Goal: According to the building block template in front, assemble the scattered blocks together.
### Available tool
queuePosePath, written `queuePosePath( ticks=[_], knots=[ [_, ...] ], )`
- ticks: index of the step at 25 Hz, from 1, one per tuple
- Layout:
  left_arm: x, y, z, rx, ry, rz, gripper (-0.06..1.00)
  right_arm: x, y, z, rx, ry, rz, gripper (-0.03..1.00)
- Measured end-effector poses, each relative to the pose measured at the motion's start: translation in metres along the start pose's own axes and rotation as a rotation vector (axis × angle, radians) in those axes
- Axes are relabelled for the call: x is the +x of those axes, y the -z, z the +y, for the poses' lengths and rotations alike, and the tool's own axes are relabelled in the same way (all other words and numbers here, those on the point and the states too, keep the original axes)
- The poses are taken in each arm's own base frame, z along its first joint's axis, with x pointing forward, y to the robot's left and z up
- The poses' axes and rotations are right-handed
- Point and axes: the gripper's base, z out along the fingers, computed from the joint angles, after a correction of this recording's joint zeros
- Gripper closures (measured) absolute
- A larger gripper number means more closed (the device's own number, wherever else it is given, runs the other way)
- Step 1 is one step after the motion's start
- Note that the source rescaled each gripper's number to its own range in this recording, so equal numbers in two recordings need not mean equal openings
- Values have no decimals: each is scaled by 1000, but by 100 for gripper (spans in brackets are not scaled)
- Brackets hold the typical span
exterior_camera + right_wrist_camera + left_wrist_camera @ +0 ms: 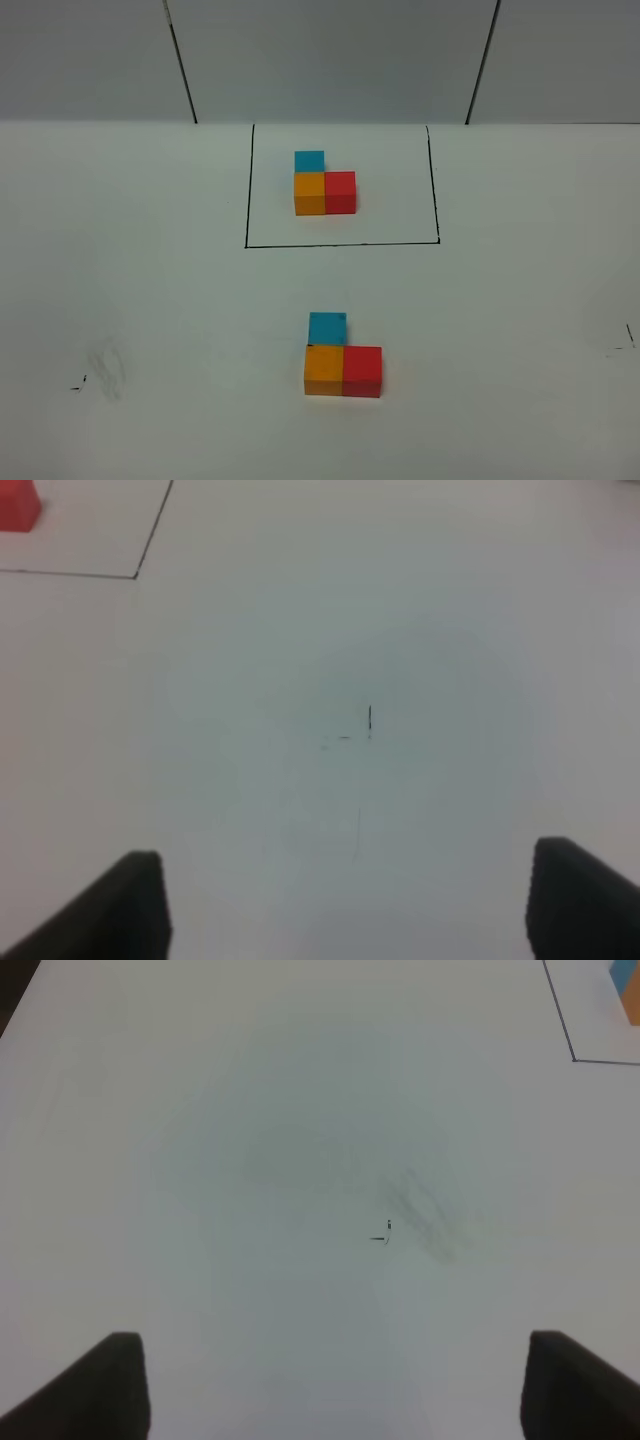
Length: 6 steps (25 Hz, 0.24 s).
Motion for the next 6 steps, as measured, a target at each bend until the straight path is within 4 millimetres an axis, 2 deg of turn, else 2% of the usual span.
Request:
queuePosePath(
  ticks=[6],
  knots=[
    [0,0,0,0,0,0,28,0,0,0,0,-6,0,59]
  ],
)
